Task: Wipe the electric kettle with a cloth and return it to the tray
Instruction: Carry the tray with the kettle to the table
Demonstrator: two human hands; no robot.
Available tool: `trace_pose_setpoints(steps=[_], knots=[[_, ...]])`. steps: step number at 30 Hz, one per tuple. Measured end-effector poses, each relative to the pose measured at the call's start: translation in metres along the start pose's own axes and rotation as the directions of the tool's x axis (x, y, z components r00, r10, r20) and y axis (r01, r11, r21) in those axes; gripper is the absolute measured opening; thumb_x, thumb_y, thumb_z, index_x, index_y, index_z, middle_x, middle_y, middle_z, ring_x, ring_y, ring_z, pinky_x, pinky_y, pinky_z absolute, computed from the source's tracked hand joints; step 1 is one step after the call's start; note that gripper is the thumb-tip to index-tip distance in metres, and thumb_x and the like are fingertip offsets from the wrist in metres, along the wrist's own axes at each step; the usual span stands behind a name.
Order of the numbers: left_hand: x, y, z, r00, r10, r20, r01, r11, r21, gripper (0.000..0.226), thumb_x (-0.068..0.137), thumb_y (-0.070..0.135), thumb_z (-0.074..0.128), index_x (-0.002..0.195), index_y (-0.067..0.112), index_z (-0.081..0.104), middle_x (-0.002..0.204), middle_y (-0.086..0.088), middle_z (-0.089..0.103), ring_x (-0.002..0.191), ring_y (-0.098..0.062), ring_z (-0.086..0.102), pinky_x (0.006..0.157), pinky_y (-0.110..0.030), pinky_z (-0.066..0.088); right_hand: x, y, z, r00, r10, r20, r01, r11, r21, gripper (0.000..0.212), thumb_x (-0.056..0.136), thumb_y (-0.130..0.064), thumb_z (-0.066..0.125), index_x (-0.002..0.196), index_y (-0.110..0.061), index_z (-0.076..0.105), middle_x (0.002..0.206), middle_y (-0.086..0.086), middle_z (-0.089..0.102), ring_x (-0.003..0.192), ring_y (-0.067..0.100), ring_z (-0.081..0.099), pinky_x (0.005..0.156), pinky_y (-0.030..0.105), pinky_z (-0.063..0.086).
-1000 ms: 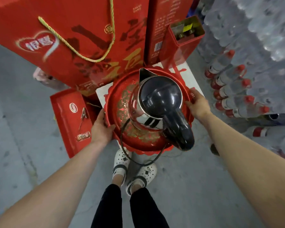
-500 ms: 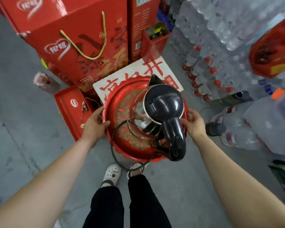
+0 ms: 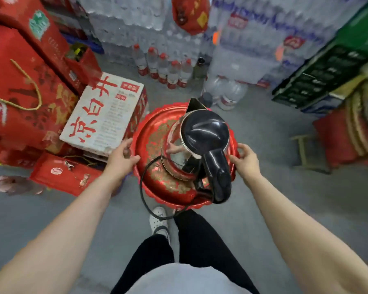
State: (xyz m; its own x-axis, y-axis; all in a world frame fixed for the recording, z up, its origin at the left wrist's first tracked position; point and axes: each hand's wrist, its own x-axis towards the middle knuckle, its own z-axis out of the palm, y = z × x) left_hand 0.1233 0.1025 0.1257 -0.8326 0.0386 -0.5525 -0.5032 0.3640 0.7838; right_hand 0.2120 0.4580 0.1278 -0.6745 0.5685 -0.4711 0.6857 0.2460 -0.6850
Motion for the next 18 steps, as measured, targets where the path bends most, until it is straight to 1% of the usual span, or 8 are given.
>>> trace_pose_setpoints(steps=[2, 3, 5, 7, 10, 12, 15, 18], knots=[[-0.003, 0.005, 0.024, 0.997, 0.033, 0.072, -0.04, 0.995, 0.094, 0.072, 0.071, 0.007, 0.072, 0.137, 0.024, 0.051, 0.126, -0.015, 0.064, 0.115, -0.032, 0.061, 0.105, -0.051, 0.045, -0.021, 0.033, -0.03, 0.996, 0.05, -0.069, -0.047, 0.998, 0.043, 0.036, 0.084, -0.007, 0.074, 0.115, -0.023, 0.063, 0.082, 0.009, 0.067, 0.072, 0.02, 0.062, 0.074, 0.037, 0.055], [0.003, -0.001, 0.039, 0.992, 0.059, 0.113, -0.073, 0.99, 0.118, 0.073, 0.069, 0.011, 0.073, 0.137, 0.026, 0.051, 0.128, -0.017, 0.064, 0.119, -0.034, 0.06, 0.106, -0.052, 0.044, -0.03, 0.048, -0.044, 0.992, 0.076, -0.098, -0.07, 0.995, 0.065, 0.037, 0.084, -0.007, 0.074, 0.117, -0.021, 0.063, 0.082, 0.007, 0.067, 0.073, 0.019, 0.062, 0.074, 0.036, 0.054], [0.0, 0.008, 0.074, 0.978, 0.09, 0.186, -0.123, 0.977, 0.172, 0.073, 0.065, 0.016, 0.073, 0.134, 0.029, 0.052, 0.128, -0.018, 0.064, 0.118, -0.036, 0.06, 0.104, -0.053, 0.045, -0.047, 0.077, -0.074, 0.979, 0.122, -0.164, -0.106, 0.989, 0.105, 0.038, 0.086, -0.007, 0.073, 0.12, -0.02, 0.063, 0.077, -0.001, 0.064, 0.07, 0.013, 0.059, 0.068, 0.026, 0.05], [-0.02, 0.035, 0.116, 0.96, 0.119, 0.253, -0.171, 0.966, 0.196, 0.073, 0.065, 0.015, 0.073, 0.135, 0.025, 0.053, 0.125, -0.017, 0.064, 0.113, -0.034, 0.062, 0.102, -0.051, 0.047, -0.061, 0.105, -0.106, 0.956, 0.175, -0.233, -0.144, 0.979, 0.145, 0.038, 0.086, -0.006, 0.072, 0.12, -0.021, 0.062, 0.072, -0.005, 0.059, 0.064, 0.008, 0.056, 0.06, 0.017, 0.046], [-0.049, 0.071, 0.187, 0.934, 0.112, 0.339, -0.208, 0.943, 0.26, 0.065, 0.077, -0.002, 0.069, 0.134, 0.025, 0.054, 0.1, -0.013, 0.064, 0.087, -0.026, 0.061, 0.085, -0.045, 0.055, -0.077, 0.149, -0.155, 0.914, 0.251, -0.32, -0.194, 0.961, 0.198, 0.044, 0.082, -0.01, 0.073, 0.123, -0.02, 0.063, 0.078, -0.003, 0.063, 0.072, 0.02, 0.064, 0.074, 0.036, 0.056], [-0.064, 0.087, 0.24, 0.911, 0.116, 0.395, -0.237, 0.933, 0.272, 0.064, 0.081, -0.007, 0.065, 0.134, 0.027, 0.054, 0.091, -0.009, 0.059, 0.084, -0.027, 0.059, 0.08, -0.045, 0.056, -0.082, 0.182, -0.193, 0.886, 0.304, -0.349, -0.221, 0.94, 0.259, 0.044, 0.083, -0.011, 0.073, 0.125, -0.019, 0.063, 0.082, -0.002, 0.065, 0.078, 0.023, 0.065, 0.08, 0.04, 0.058], [-0.086, 0.106, 0.328, 0.87, 0.116, 0.479, -0.279, 0.917, 0.286, 0.062, 0.085, -0.008, 0.062, 0.136, 0.024, 0.052, 0.089, -0.005, 0.055, 0.081, -0.028, 0.061, 0.079, -0.047, 0.057, -0.087, 0.229, -0.257, 0.846, 0.364, -0.39, -0.229, 0.908, 0.35, 0.041, 0.086, -0.01, 0.071, 0.124, -0.017, 0.061, 0.083, -0.002, 0.064, 0.072, 0.019, 0.063, 0.071, 0.033, 0.053], [-0.111, 0.124, 0.419, 0.826, 0.123, 0.551, -0.326, 0.901, 0.288, 0.063, 0.085, -0.009, 0.061, 0.14, 0.021, 0.048, 0.086, -0.004, 0.052, 0.073, -0.023, 0.058, 0.072, -0.041, 0.055, -0.09, 0.274, -0.325, 0.801, 0.413, -0.433, -0.24, 0.885, 0.399, 0.036, 0.089, -0.009, 0.069, 0.122, -0.02, 0.059, 0.085, -0.002, 0.062, 0.066, 0.008, 0.057, 0.058, 0.022, 0.043]])
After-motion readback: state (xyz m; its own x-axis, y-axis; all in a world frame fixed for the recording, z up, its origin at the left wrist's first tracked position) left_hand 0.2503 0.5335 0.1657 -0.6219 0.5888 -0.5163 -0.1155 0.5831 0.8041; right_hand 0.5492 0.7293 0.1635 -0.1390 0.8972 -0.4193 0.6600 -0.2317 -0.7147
